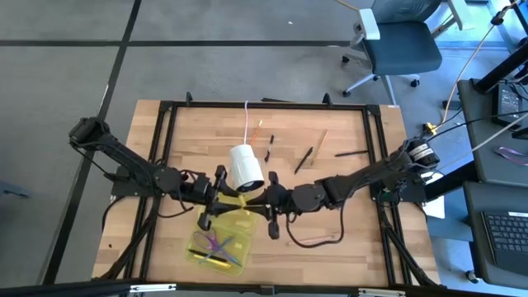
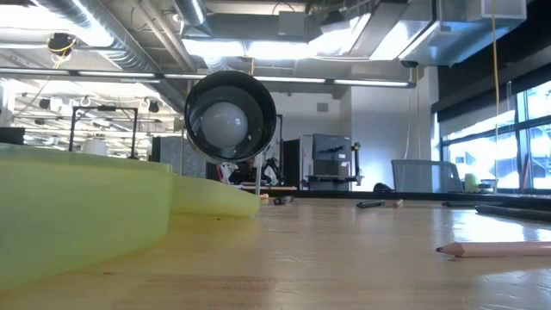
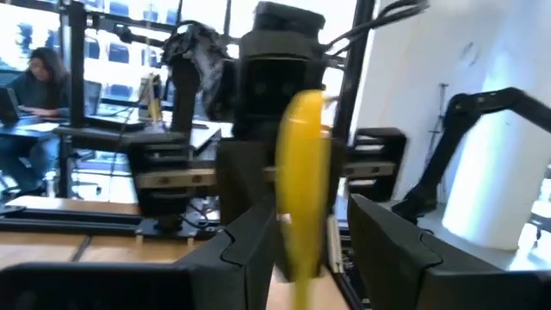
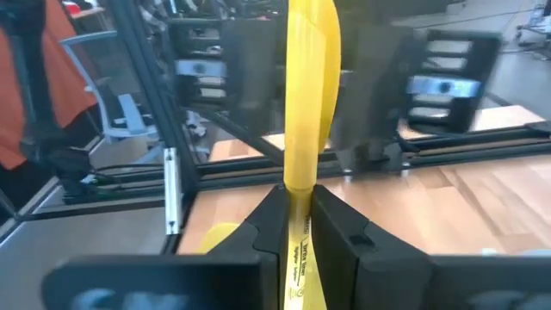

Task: Pick & place school supplies into a supply box
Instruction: Put the yellow pen into the supply box, then put the black pen into the supply box

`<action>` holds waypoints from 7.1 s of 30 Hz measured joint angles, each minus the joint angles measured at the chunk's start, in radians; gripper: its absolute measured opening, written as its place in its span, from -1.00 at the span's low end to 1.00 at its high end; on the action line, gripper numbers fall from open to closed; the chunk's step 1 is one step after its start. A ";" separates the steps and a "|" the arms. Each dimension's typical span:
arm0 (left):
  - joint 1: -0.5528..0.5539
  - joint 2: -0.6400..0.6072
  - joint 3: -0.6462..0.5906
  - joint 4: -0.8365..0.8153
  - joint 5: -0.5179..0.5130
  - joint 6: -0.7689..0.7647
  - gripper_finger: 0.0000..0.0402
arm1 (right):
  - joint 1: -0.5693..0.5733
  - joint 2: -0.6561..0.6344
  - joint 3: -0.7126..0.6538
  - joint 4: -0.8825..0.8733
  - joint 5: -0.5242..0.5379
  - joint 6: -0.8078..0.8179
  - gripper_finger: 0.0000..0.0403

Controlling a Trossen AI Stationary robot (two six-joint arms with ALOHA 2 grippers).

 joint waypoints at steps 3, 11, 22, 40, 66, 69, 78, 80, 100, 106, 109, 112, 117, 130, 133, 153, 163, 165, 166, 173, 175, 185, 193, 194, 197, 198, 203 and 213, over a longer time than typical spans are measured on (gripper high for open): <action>0.001 0.000 0.000 -0.002 0.015 -0.008 -0.32 | -0.002 0.000 0.000 0.018 0.003 -0.003 -0.77; 0.000 0.000 0.000 -0.005 0.013 -0.024 -0.32 | -0.004 0.000 0.000 0.018 0.002 -0.001 -0.77; 0.012 0.000 0.000 -0.005 0.001 -0.025 -0.43 | -0.022 0.000 0.000 0.022 -0.003 0.037 -0.77; 0.063 0.000 0.000 -0.006 0.013 -0.057 -0.86 | -0.030 -0.001 0.000 0.017 -0.009 -0.006 -0.77; 0.001 0.000 0.307 -1.078 0.186 -0.265 -0.86 | -0.029 -0.112 0.000 -0.773 -0.175 0.518 -0.25; -0.027 0.000 0.355 -1.245 0.216 -0.320 -0.86 | -0.029 -0.135 0.000 -0.852 -0.176 0.561 -0.25; -0.075 0.125 0.360 -1.346 0.335 -0.418 -0.86 | -0.028 -0.163 0.000 -1.202 -0.162 0.809 -0.25; -0.069 0.178 0.359 -1.347 0.380 -0.418 -0.86 | -0.029 -0.162 0.000 -1.270 -0.160 0.860 -0.25; -0.032 0.437 0.358 -1.308 0.584 -0.617 -0.83 | -0.030 -0.159 0.000 -1.495 -0.128 1.044 -0.25; -0.032 0.480 0.358 -1.291 0.619 -0.609 -0.83 | -0.031 -0.159 -0.024 -1.592 -0.113 1.156 -0.25; -0.032 0.503 0.358 -1.286 0.622 -0.609 -0.81 | -0.031 -0.159 -0.067 -1.586 -0.125 1.178 -0.25; -0.032 0.517 0.358 -1.284 0.627 -0.610 -0.77 | -0.031 -0.159 -0.135 -1.567 -0.142 1.185 -0.25; -0.032 0.518 0.358 -1.285 0.628 -0.607 -0.73 | -0.031 -0.159 -0.257 -1.509 -0.166 1.231 -0.27; -0.032 0.512 0.358 -1.262 0.688 -0.625 -0.64 | -0.107 -0.159 -0.503 -1.220 -0.106 1.234 -0.32; -0.032 0.511 0.358 -1.262 0.688 -0.627 -0.64 | -0.123 -0.159 -0.533 -1.183 -0.105 1.233 -0.32; -0.032 0.267 0.358 -1.255 0.544 -0.687 -0.63 | -0.151 -0.181 -0.633 -1.050 -0.147 1.227 -0.62; -0.032 0.184 0.358 -1.142 0.278 -0.641 -0.63 | -0.145 -0.220 -0.628 -1.052 -0.149 1.142 -0.84; -0.032 0.180 0.358 -1.086 0.225 -0.624 -0.63 | -0.137 -0.235 -0.615 -1.048 -0.165 1.126 -0.84; -0.032 0.180 0.358 -1.056 0.201 -0.609 -0.63 | -0.131 -0.247 -0.599 -1.037 -0.175 1.122 -0.84; -0.032 0.180 0.334 -0.856 0.058 -0.491 -0.61 | -0.078 -0.328 -0.494 -0.984 -0.072 1.047 -0.83; -0.026 0.180 0.317 -0.798 0.028 -0.468 -0.60 | -0.054 -0.346 -0.454 -0.966 -0.016 1.018 -0.84; 0.077 0.192 0.196 -0.306 -0.023 -0.369 -0.46 | 0.060 -0.357 -0.247 -0.540 0.252 0.545 -0.84; 0.119 0.250 0.157 0.002 0.095 -0.321 -0.43 | 0.093 -0.347 -0.240 -0.208 0.257 0.346 -0.81; 0.121 0.257 0.157 0.021 0.100 -0.316 -0.43 | 0.093 -0.342 -0.240 -0.184 0.255 0.338 -0.81; 0.132 0.277 0.158 0.075 0.113 -0.296 -0.43 | 0.093 -0.323 -0.240 -0.109 0.237 0.312 -0.81; 0.134 0.281 0.158 0.073 0.113 -0.293 -0.44 | 0.093 -0.317 -0.240 -0.088 0.233 0.305 -0.81; 0.149 0.305 0.158 0.077 0.113 -0.292 -0.46 | 0.090 -0.284 -0.240 -0.015 0.223 0.283 -0.80; 0.151 0.306 0.158 0.110 0.123 -0.259 -0.46 | 0.069 -0.275 -0.240 0.017 0.226 0.275 -0.80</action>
